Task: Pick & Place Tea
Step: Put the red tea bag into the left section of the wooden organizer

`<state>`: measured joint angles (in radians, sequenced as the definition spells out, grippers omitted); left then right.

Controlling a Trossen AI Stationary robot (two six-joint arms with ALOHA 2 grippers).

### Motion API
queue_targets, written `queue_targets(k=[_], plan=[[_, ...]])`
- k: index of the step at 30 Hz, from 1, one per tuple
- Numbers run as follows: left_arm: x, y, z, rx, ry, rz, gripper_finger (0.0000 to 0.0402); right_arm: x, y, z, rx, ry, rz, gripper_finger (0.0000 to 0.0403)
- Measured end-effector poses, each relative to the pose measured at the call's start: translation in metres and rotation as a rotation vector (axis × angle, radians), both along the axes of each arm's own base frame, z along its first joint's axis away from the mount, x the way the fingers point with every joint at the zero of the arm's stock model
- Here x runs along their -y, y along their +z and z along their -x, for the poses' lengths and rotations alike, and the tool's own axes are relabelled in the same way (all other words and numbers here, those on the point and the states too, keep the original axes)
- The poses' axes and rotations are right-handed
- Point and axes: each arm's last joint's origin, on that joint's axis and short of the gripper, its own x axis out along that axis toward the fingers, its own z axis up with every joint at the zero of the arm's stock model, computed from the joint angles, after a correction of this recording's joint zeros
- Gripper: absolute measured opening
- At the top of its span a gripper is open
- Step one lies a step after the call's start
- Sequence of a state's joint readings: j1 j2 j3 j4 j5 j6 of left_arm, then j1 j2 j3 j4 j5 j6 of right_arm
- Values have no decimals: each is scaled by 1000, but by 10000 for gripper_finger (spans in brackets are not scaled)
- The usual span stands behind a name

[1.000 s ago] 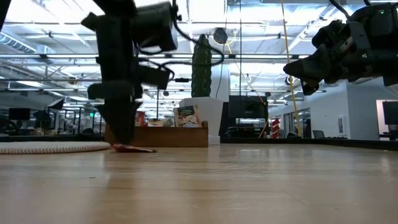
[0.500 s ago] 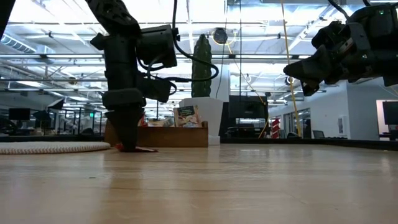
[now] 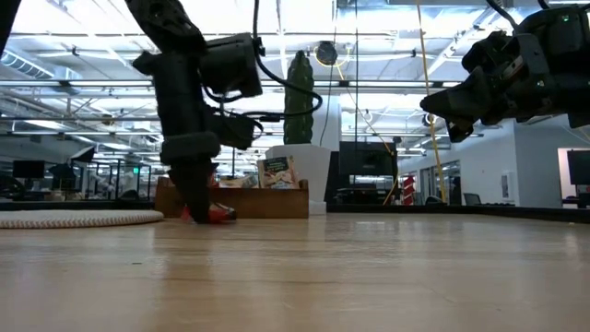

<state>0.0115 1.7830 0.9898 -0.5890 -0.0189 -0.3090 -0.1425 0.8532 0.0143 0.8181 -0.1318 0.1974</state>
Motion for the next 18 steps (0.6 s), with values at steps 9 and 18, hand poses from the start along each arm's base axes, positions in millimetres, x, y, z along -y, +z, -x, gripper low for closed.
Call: queue_targets(k=[9, 18], plan=[[28, 77, 26, 321, 228, -403, 30, 0, -1, 0, -6, 0, -1, 0], [33, 53, 65, 678, 682, -599, 25, 0, 0, 0, 0, 0, 0, 0]])
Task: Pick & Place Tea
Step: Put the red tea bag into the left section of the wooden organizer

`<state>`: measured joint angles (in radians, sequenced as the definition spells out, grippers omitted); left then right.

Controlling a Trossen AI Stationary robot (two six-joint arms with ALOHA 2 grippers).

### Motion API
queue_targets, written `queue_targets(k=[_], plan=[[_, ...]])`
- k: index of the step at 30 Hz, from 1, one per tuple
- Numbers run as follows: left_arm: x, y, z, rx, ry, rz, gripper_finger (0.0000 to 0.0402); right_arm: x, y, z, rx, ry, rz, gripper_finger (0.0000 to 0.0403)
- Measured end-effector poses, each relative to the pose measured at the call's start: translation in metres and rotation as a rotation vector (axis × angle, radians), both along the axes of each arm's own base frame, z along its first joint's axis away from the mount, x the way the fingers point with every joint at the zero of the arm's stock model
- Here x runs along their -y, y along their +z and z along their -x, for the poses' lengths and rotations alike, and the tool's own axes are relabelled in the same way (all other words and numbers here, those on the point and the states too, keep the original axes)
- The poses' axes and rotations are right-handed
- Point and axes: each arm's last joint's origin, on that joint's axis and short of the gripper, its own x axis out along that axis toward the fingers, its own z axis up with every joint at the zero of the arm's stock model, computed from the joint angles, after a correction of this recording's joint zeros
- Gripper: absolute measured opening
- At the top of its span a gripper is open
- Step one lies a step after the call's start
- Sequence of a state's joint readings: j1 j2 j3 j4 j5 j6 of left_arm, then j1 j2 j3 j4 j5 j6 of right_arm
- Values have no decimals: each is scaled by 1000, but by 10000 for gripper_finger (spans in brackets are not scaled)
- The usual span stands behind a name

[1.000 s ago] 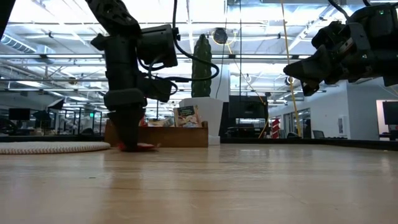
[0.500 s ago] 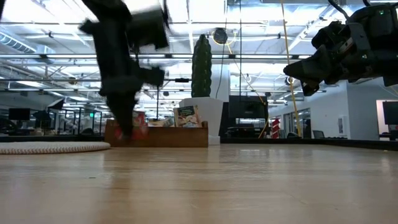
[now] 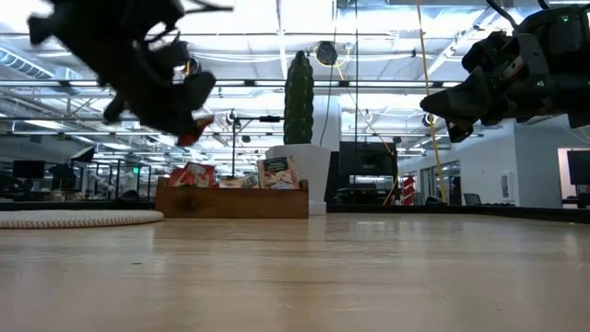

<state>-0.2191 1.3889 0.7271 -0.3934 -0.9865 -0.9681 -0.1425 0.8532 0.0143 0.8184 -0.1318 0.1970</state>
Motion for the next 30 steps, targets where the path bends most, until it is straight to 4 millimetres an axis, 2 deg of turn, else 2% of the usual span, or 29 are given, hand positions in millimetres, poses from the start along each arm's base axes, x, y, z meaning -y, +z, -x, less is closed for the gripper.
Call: queue_targets(k=[4, 8, 16, 25, 30], plan=[[-12, -29, 8, 129, 68, 0, 33, 0, 0, 0, 0, 0, 0, 0], [-25, -42, 15, 182, 106, 11, 43, 0, 0, 0, 0, 0, 0, 0], [-39, -49, 20, 160, 140, 36, 26, 0, 0, 0, -1, 0, 0, 0], [-50, -51, 20, 119, 125, 90, 135, 0, 0, 0, -1, 0, 0, 0], [-52, -51, 20, 119, 128, 97, 176, 0, 0, 0, -1, 0, 0, 0]])
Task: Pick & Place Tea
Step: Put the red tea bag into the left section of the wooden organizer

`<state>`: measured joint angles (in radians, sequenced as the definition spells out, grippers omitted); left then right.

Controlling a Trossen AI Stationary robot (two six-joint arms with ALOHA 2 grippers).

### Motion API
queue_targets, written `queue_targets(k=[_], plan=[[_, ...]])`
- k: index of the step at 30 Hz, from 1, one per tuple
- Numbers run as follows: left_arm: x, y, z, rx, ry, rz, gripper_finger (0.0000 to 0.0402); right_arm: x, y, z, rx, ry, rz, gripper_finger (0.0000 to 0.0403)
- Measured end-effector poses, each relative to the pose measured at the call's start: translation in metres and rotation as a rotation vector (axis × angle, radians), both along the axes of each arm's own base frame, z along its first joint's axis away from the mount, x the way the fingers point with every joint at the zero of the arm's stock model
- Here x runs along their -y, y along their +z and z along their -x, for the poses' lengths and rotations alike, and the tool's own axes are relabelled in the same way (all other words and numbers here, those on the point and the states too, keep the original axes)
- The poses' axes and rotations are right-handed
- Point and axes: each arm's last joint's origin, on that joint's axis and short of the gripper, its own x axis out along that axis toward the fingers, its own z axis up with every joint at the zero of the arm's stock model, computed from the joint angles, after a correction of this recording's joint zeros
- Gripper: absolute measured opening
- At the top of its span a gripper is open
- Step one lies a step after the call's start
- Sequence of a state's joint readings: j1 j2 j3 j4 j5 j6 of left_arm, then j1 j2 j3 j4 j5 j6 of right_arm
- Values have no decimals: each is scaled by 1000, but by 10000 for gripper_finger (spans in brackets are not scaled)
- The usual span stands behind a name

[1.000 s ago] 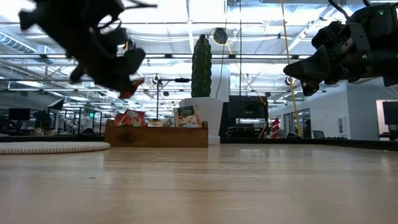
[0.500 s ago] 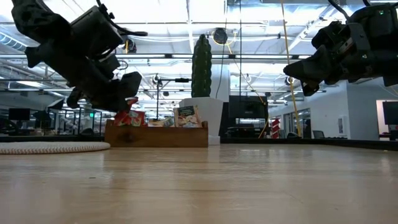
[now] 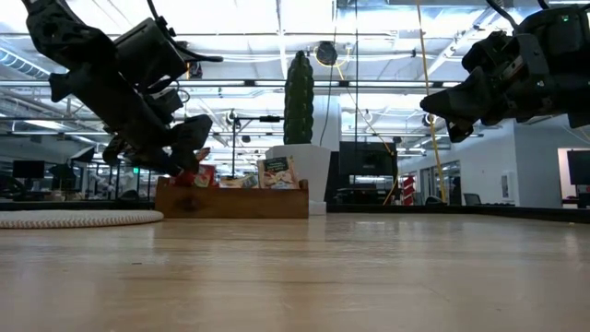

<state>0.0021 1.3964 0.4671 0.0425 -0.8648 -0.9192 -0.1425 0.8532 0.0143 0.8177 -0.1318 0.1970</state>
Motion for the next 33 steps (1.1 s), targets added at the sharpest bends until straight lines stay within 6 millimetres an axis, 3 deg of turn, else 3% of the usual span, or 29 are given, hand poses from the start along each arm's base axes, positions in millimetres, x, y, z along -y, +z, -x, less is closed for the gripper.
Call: queue_targets(k=[22, 33], plan=[[-1, 3, -2, 15, 27, -57, 283, 0, 0, 0, 0, 0, 0, 0], [-2, 4, -1, 19, 56, -88, 296, 0, 0, 0, 0, 0, 0, 0]])
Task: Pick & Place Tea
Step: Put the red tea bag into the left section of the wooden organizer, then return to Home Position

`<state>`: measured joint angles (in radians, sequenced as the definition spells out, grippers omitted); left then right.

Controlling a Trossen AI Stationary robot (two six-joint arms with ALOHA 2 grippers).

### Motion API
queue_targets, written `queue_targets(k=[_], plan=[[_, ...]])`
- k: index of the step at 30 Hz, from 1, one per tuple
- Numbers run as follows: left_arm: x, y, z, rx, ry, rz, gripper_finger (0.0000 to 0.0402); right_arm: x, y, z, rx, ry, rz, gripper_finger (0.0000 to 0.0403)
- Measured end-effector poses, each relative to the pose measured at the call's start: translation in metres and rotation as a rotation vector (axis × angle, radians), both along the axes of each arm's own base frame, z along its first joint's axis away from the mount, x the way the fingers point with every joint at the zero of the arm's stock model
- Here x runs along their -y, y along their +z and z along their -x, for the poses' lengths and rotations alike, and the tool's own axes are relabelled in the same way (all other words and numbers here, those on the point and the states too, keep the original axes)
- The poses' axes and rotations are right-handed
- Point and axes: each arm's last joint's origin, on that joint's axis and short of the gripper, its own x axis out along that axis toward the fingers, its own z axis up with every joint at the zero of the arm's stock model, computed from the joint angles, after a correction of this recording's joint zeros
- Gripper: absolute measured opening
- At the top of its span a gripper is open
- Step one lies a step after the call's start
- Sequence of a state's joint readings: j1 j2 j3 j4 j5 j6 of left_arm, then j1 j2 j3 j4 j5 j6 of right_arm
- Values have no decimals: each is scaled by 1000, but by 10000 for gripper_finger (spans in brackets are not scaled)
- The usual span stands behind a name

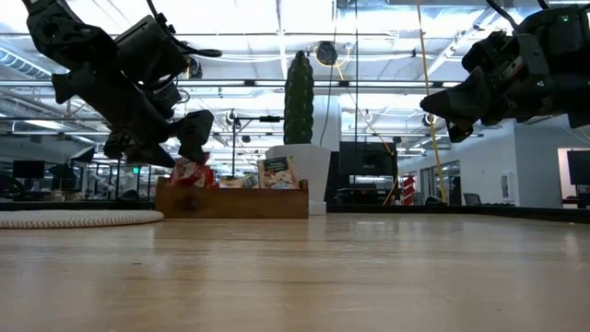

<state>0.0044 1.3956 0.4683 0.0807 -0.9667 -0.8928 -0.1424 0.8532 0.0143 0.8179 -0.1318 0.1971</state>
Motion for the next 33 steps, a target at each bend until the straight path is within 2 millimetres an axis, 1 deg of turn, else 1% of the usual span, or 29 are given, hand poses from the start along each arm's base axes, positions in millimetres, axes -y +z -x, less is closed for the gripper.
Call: queue_targets(k=[3, 6, 12, 19, 22, 26, 28, 30, 33], plan=[[0, 2, -1, 23, 21, -23, 295, 0, 0, 0, 0, 0, 0, 0], [2, 8, -4, 62, 10, -59, 294, 0, 0, 0, 0, 0, 0, 0], [5, 16, -11, -9, -71, -156, 294, 0, 0, 0, 0, 0, 0, 0], [5, 14, -9, -31, -75, -149, 294, 0, 0, 0, 0, 0, 0, 0], [4, 14, -10, 1, -75, -118, 294, 0, 0, 0, 0, 0, 0, 0], [3, 14, -10, 12, -66, -119, 294, 0, 0, 0, 0, 0, 0, 0], [3, 14, -10, 57, -51, -95, 294, 0, 0, 0, 0, 0, 0, 0], [2, 15, -12, 77, -78, -66, 294, 0, 0, 0, 0, 0, 0, 0], [3, 20, -14, 53, -146, -89, 292, 0, 0, 0, 0, 0, 0, 0]])
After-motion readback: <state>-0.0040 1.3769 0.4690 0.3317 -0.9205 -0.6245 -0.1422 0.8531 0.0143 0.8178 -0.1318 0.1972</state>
